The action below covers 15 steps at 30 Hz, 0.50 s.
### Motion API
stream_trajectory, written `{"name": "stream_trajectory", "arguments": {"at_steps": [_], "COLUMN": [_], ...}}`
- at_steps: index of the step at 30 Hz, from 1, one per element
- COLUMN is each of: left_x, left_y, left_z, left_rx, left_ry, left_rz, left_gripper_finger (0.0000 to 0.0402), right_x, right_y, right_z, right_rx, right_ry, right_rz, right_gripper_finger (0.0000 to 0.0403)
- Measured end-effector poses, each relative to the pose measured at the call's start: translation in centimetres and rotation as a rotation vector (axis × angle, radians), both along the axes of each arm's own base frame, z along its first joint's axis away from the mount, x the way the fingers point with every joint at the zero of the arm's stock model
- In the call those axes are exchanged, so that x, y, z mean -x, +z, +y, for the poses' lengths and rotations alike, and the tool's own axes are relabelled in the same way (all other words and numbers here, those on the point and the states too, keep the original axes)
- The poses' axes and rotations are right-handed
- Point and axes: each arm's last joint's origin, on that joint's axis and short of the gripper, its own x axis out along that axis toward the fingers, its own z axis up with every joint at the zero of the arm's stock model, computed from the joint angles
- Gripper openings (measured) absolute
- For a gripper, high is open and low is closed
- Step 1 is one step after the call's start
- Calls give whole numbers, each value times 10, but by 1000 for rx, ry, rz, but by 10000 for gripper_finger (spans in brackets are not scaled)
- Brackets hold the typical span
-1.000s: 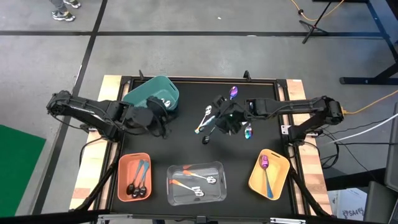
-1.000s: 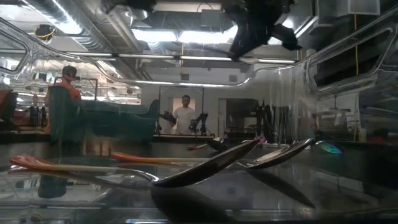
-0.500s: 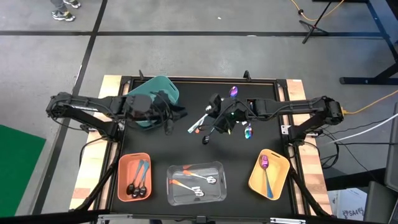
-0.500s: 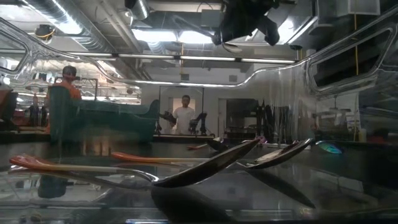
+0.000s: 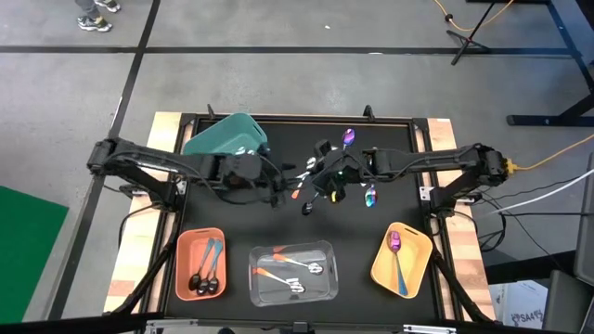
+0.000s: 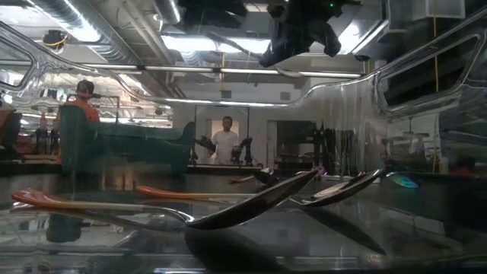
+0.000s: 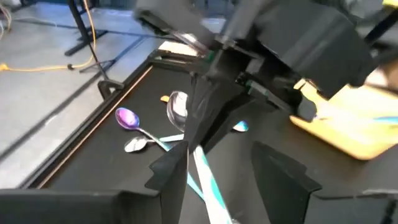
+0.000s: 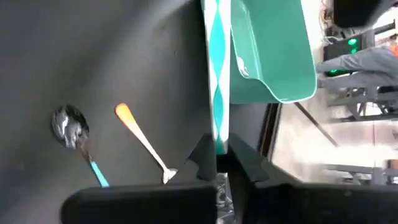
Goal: Sort silverware by color (type)
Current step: Put the white-green spoon into the blue bin
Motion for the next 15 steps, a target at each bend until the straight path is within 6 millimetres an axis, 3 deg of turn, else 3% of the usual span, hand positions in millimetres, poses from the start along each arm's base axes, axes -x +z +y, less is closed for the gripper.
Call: {"name": "stream_trajectory", "arguments": {"at_steps": [9, 15], "left_x": [-23, -29], "left_y": [-33, -42], "left_z": [-1, -3], "left_rx": [-125, -158], "left_ry": [-37, -56], "left_rz": [137, 175], "left_gripper_finger": [170, 170], "right_x": [-1, -2], "right_y": [-13, -13], "right_z": [1, 2], "right_rx": [-171, -229], "right_ry": [-103, -118], "right_rz": [41, 26], "right_gripper_finger": [3, 3]}}
